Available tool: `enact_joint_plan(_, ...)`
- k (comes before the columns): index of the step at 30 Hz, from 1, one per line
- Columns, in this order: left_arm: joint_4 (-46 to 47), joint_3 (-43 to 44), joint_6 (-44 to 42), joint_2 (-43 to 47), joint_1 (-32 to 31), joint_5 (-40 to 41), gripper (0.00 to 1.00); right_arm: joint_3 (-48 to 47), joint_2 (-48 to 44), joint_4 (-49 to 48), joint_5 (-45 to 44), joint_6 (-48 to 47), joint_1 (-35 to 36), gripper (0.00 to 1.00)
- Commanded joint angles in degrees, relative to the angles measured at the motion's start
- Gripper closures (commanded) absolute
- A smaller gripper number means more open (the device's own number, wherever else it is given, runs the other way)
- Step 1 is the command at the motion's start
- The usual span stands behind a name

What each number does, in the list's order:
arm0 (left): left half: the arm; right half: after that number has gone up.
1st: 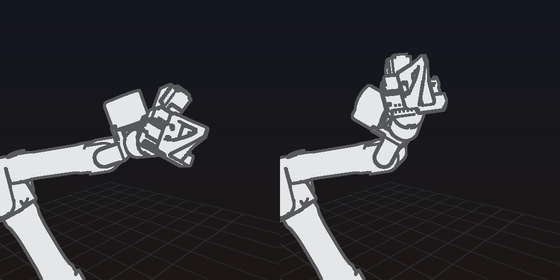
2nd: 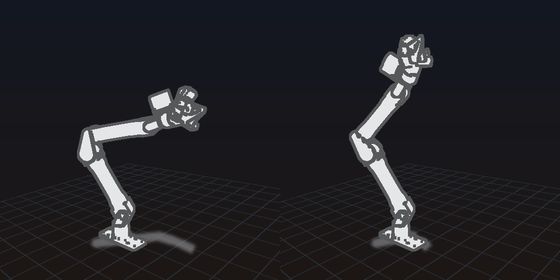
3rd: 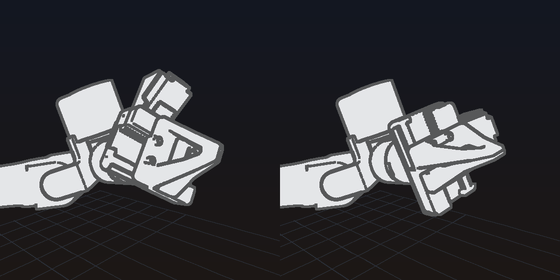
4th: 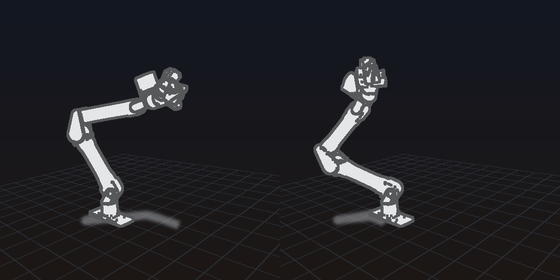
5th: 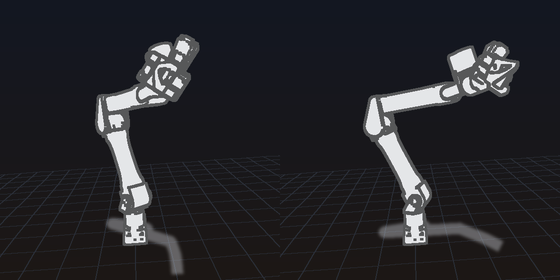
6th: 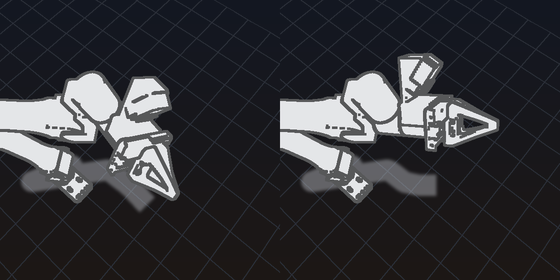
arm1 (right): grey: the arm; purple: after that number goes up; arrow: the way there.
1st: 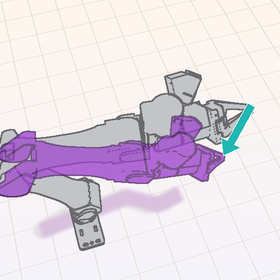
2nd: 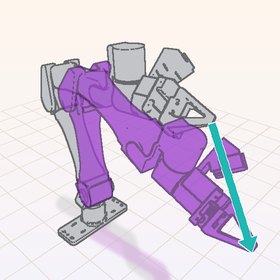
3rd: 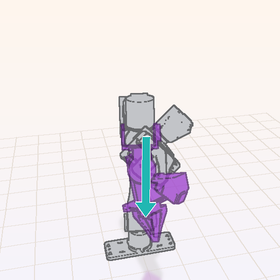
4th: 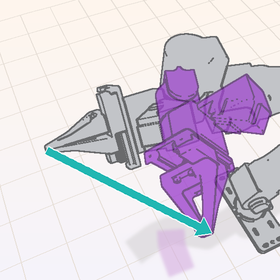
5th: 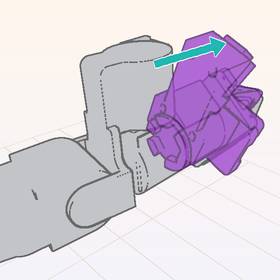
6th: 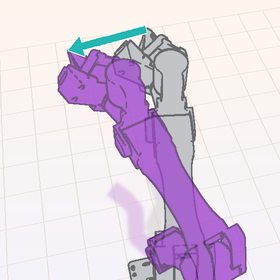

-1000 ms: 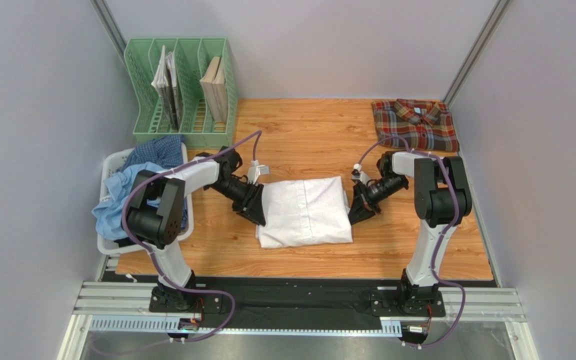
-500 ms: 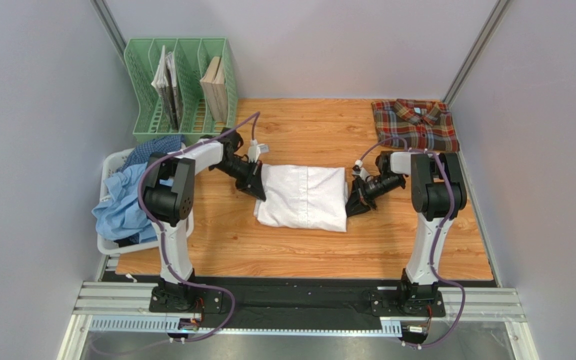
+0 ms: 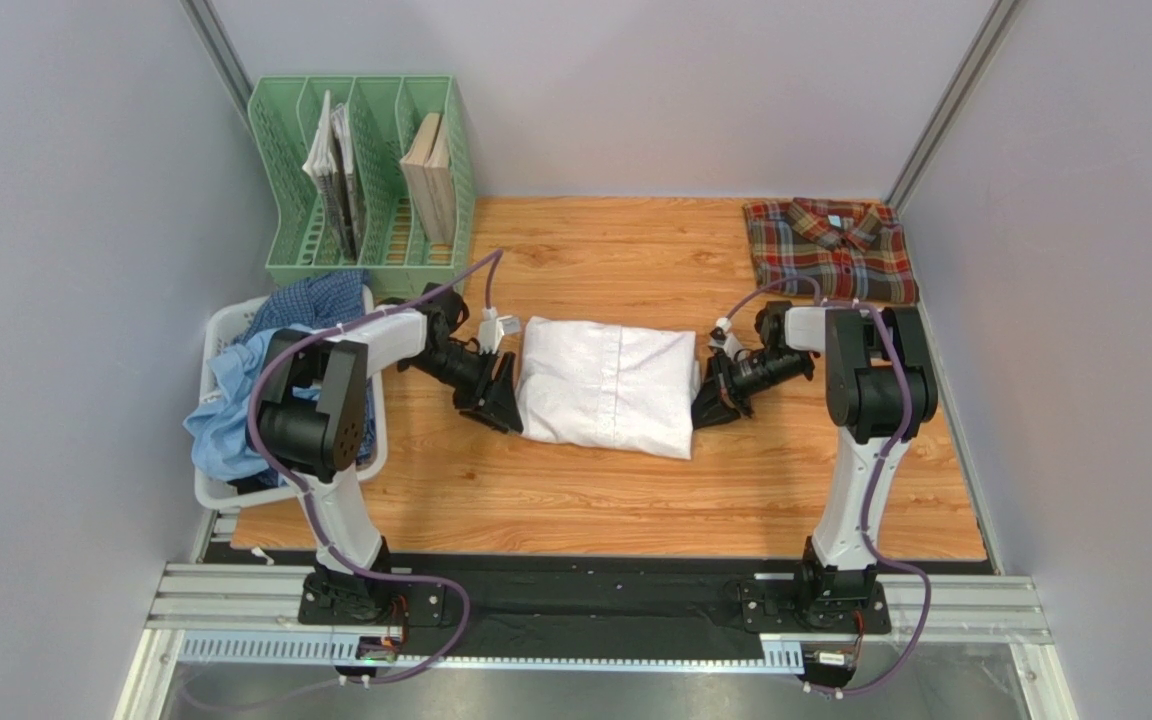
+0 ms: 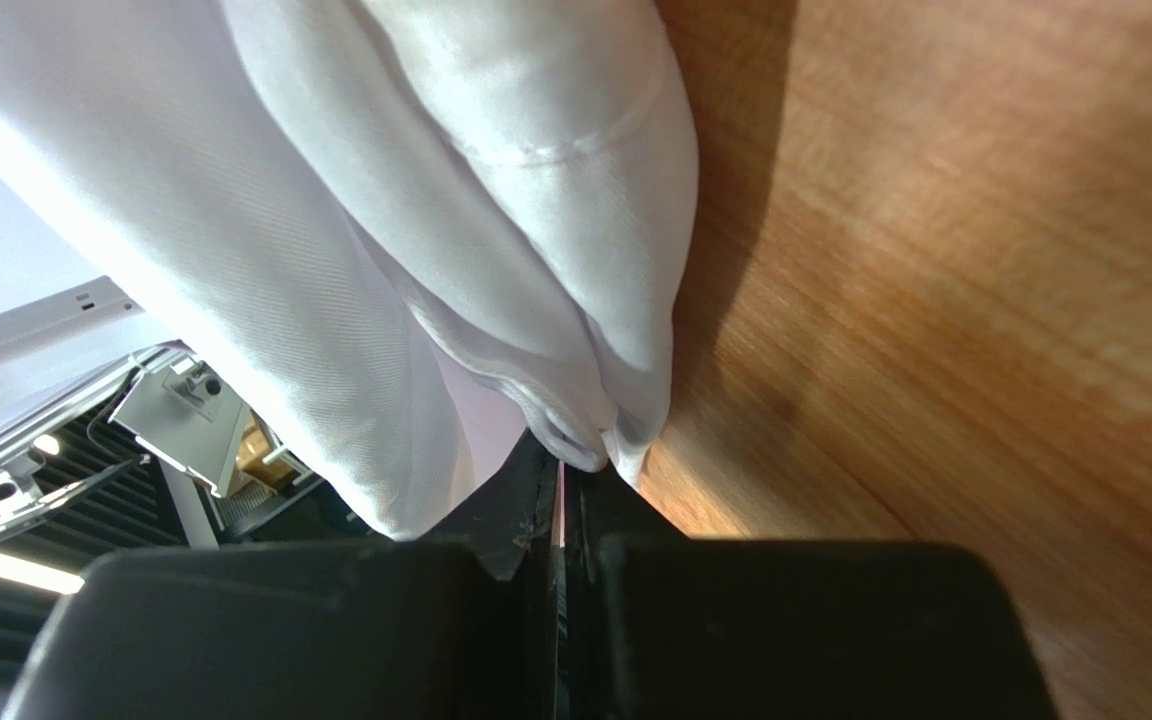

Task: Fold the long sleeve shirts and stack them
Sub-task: Fold the shirt

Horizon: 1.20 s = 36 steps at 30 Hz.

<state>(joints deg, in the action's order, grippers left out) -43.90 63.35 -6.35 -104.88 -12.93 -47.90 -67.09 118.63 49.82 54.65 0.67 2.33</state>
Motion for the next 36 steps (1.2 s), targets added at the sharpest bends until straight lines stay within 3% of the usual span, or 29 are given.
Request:
enact_joint_plan(1,0.9,0.2,-1.1,-1.6,0.1,-1.0,0.44,0.8,-2.0,-1.3,1.2,2.2,-0.3,1.0)
enact_joint_plan(10,4.1,0.0,-1.6,-3.6,-0.9,-4.1,0.43,0.2,-1.2,-0.3,1.2,2.1,-0.2,1.0)
enact_joint_plan(15,4.2,-0.2,-1.6,-5.1,-1.7,-2.6,0.48,-0.1,-0.6,0.0,1.5,2.2,-0.3,1.0)
enact_joint_plan(18,3.5,-0.1,-1.9,-5.2,-1.7,-1.2,0.55,-0.5,-0.6,0.5,1.6,2.1,-0.3,1.0)
enact_joint_plan(19,2.9,0.0,-2.1,-5.0,-1.7,-0.6,0.68,-0.7,-0.6,1.0,1.4,1.9,-0.2,1.0)
enact_joint_plan(22,2.5,0.3,-2.3,-4.0,-1.6,0.9,0.91,-2.2,0.0,3.3,0.4,0.3,-0.4,1.0)
enact_joint_plan(24,2.6,0.4,-2.4,-3.4,-1.5,1.7,1.0,-3.7,0.5,5.8,-0.8,-0.5,-0.6,1.0)
enact_joint_plan(36,3.3,-0.2,-2.1,-1.9,-0.9,4.3,1.0,-7.7,0.9,16.2,-3.9,-9.1,-1.8,1.0)
